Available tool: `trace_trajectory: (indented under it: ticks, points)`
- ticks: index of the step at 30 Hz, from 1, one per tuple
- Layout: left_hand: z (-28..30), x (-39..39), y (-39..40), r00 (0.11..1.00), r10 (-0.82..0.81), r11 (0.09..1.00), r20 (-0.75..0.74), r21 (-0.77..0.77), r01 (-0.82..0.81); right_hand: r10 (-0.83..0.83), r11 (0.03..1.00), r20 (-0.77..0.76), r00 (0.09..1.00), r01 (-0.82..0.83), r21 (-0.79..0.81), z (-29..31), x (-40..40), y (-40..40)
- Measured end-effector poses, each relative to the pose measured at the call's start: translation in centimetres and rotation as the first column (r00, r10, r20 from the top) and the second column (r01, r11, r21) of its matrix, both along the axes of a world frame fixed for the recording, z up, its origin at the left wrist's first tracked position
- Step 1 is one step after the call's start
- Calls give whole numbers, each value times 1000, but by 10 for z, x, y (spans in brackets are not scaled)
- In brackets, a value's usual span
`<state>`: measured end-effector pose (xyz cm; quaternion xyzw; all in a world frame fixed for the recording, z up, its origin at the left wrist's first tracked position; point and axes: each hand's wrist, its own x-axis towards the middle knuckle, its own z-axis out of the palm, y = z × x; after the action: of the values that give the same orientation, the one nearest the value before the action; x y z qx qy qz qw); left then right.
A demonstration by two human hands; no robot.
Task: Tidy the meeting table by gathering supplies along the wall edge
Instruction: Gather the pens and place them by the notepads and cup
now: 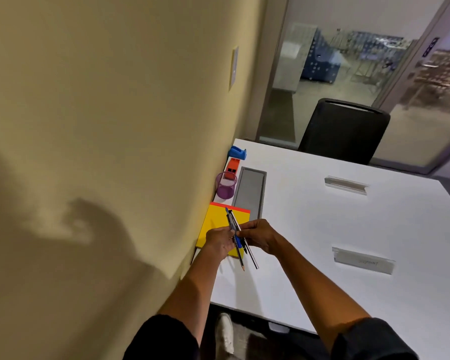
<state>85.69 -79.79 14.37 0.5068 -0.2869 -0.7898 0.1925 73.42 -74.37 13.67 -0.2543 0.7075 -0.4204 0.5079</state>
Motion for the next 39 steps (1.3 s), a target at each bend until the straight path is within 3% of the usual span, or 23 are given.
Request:
trace_trajectory:
  ticks: [7,21,39]
  points:
    - [-7,-34,-61,1000,1,1000,-31,24,0,11,999,9,1000,-12,36,-11,-33,-66]
    - [-28,-147,-169,997,-26,997,78,73,20,-9,992,67,998,0,127,-33,-146,-174]
    - [-62,-183,-225,967,44,971,252,215,-100,45,952,143,989,-86,295,-60,-180,-236]
